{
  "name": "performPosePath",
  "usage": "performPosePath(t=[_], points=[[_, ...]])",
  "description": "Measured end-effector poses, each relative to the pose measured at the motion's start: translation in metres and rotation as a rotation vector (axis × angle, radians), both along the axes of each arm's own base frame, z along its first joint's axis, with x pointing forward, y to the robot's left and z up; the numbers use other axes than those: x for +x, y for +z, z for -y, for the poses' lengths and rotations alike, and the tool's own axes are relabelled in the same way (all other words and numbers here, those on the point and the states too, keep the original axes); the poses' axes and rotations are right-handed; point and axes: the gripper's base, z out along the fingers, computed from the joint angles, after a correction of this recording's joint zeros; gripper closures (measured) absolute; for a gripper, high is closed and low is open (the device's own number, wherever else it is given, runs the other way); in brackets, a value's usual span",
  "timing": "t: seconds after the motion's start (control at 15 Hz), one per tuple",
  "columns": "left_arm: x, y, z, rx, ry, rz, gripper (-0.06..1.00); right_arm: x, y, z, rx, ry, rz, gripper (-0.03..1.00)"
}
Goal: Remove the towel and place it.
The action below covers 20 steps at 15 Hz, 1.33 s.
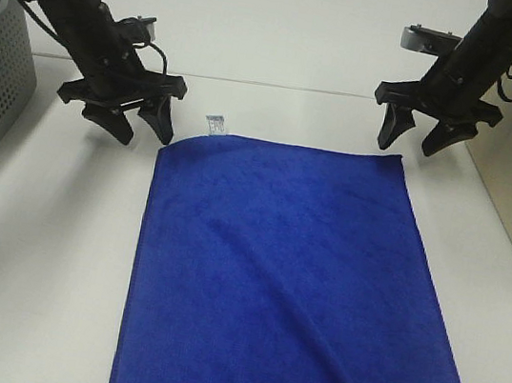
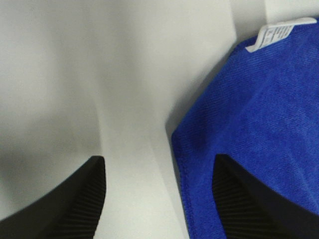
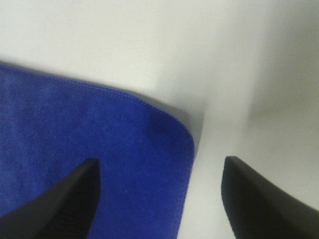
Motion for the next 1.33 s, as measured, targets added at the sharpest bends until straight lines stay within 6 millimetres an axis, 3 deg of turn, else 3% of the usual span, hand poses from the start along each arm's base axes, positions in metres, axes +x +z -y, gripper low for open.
performPosePath(t=[0.4, 0.67, 1.33], points=[[0.006, -0.007, 0.004, -0.046, 0.018, 0.047, 0.37, 0.004, -0.022, 0.003, -0.040, 0.005, -0.001, 0.29], [0.008, -0.022, 0.012, -0.135, 0.032, 0.026, 0.37, 0.005, -0.036, 0.004, -0.049, 0.008, -0.019, 0.29], [0.008, -0.025, 0.021, -0.153, 0.024, 0.041, 0.37, 0.008, -0.047, 0.003, -0.049, 0.005, -0.014, 0.32]])
